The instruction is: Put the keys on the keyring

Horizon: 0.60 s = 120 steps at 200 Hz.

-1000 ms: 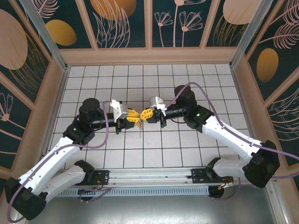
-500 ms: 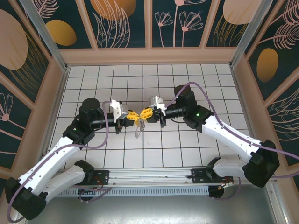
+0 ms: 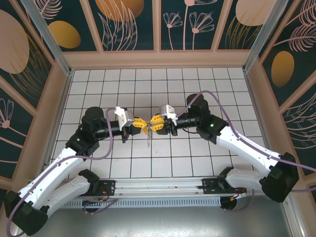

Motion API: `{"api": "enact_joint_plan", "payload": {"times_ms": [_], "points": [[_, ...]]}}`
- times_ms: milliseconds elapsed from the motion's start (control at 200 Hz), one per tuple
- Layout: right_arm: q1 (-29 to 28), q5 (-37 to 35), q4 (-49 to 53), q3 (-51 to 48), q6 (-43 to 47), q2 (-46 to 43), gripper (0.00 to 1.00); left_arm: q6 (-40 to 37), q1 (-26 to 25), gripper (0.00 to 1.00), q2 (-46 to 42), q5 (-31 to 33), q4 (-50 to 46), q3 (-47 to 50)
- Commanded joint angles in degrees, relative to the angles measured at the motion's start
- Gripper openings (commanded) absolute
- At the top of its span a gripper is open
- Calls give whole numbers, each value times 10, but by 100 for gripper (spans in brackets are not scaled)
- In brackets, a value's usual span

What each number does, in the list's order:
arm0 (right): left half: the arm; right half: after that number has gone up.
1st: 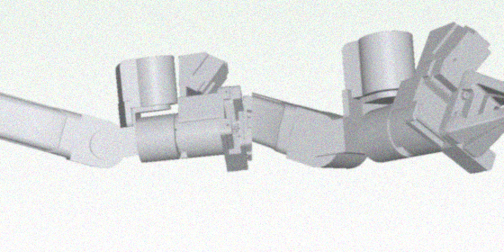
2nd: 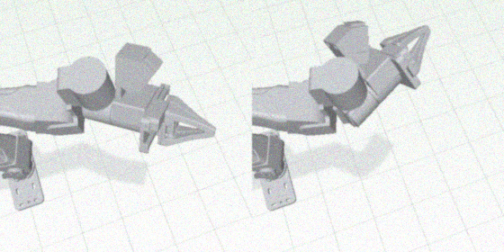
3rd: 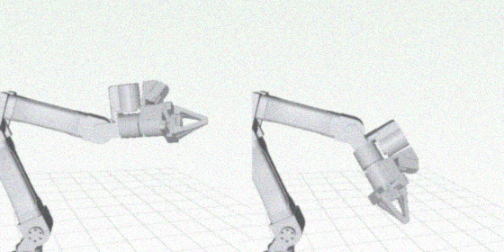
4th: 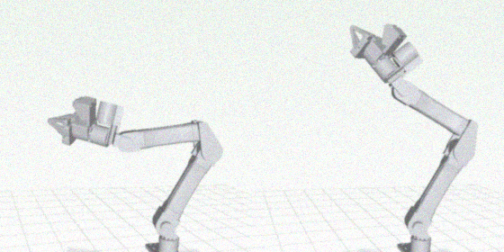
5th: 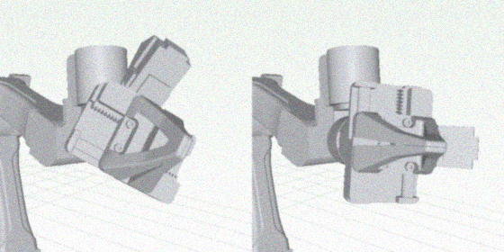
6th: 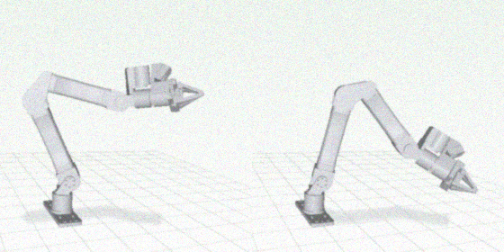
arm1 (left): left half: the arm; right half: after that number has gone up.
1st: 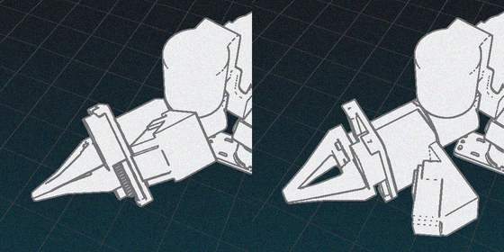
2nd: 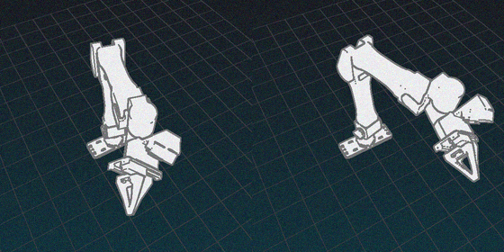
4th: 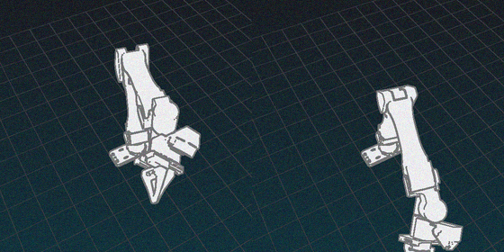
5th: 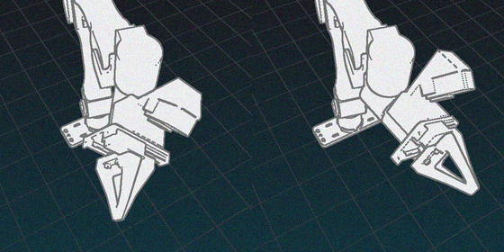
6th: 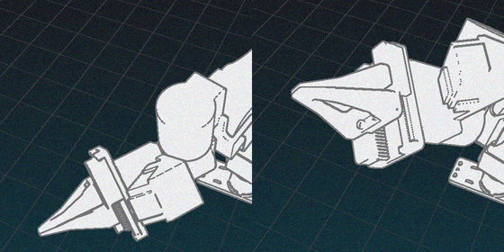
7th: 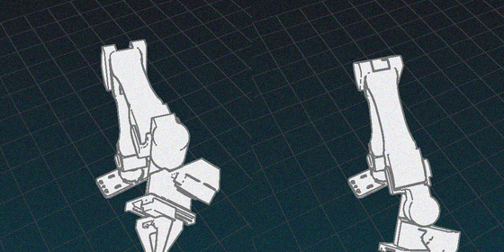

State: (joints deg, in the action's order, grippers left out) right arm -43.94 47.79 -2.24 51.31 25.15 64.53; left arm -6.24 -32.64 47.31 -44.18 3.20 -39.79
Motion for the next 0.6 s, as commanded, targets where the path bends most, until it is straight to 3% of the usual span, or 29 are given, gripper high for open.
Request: {"api": "enact_joint_plan", "payload": {"times_ms": [0, 285, 596], "points": [[2, -4, 9, -18, -1, -30, 25, 34, 0, 0, -19, -13, 63, 15], [5, 12, -48, -26, -28, -32, 21, 98, 0, 0, -42, -51, 154, 52], [8, 60, -102, -19, -59, -15, 21, 109, 0, 0, -43, -68, 165, 58]]}}
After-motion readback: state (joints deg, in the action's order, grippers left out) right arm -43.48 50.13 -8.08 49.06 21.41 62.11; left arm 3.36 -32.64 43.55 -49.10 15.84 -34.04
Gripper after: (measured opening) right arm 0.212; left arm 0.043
